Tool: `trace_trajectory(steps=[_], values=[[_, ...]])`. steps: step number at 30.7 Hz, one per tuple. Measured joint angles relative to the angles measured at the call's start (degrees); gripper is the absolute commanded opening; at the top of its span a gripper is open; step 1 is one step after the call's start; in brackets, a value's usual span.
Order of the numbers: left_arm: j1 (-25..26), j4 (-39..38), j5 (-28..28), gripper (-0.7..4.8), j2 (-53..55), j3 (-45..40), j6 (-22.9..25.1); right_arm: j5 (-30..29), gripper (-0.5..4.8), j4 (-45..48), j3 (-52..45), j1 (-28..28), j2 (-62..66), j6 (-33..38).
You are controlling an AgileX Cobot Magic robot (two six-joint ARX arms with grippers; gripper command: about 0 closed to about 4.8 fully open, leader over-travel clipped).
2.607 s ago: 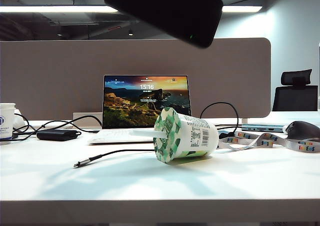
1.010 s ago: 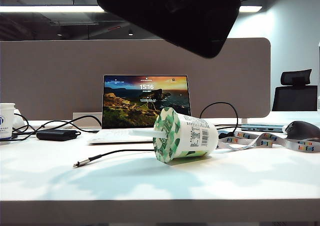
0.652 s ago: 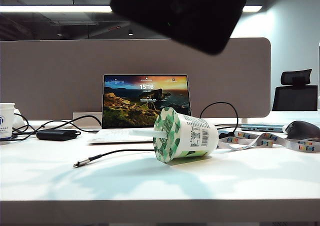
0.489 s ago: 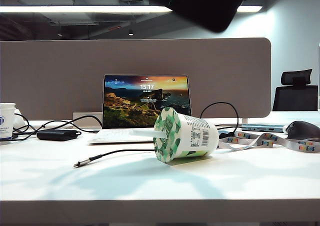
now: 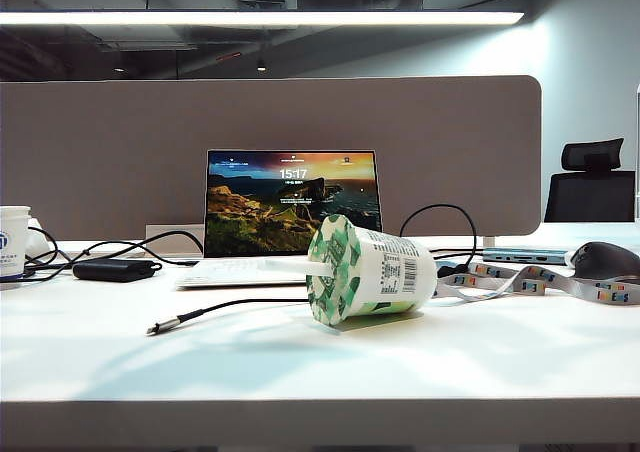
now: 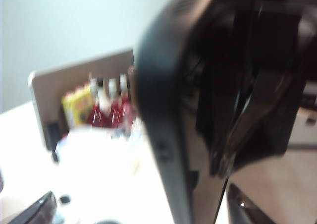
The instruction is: Pick up the black phone, pick up the charger plug, insert the charger plug into the phone's charging port, and finally place the connected phone back on the desk.
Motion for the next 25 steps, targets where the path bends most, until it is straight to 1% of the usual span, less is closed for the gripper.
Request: trace_trajectory(steps=[3, 5, 7, 9, 14, 16, 22, 25], values=[[0.0, 8.0, 0.3, 4.79, 0.0, 0.0, -7.8, -0.7, -0.04, 3.7, 0.0, 0.0, 0.0, 3.0], [0.0, 11.8, 0.3, 4.79, 0.0, 0.0, -12.1, -0.9, -0.04, 4.9, 0.0, 0.0, 0.0, 4.2], [0.0, 14.5, 0.3, 4.79, 0.0, 0.0, -15.5, -1.0, -0.03, 6.6, 0.0, 0.0, 0.1, 5.7], [0.0, 16.0, 0.4, 4.79, 0.0, 0.0, -17.8, -2.4, -0.04, 8.4, 0.0, 0.0, 0.3, 7.5], [0.0, 16.6, 0.9, 4.79, 0.0, 0.0, -21.7, -6.8, -0.04, 10.8, 0.0, 0.1, 1.7, 11.3], [0.0, 16.6, 1.1, 4.79, 0.0, 0.0, -23.3, -7.2, -0.04, 10.8, -0.1, 0.1, 2.3, 11.7], [0.0, 18.2, 1.9, 4.79, 0.0, 0.0, -26.2, -7.3, -0.04, 12.9, -0.1, 0.1, 3.5, 13.0], [0.0, 19.4, 1.9, 4.79, -0.1, 0.0, -26.6, -7.3, -0.04, 13.2, -0.1, 0.1, 4.2, 13.2]])
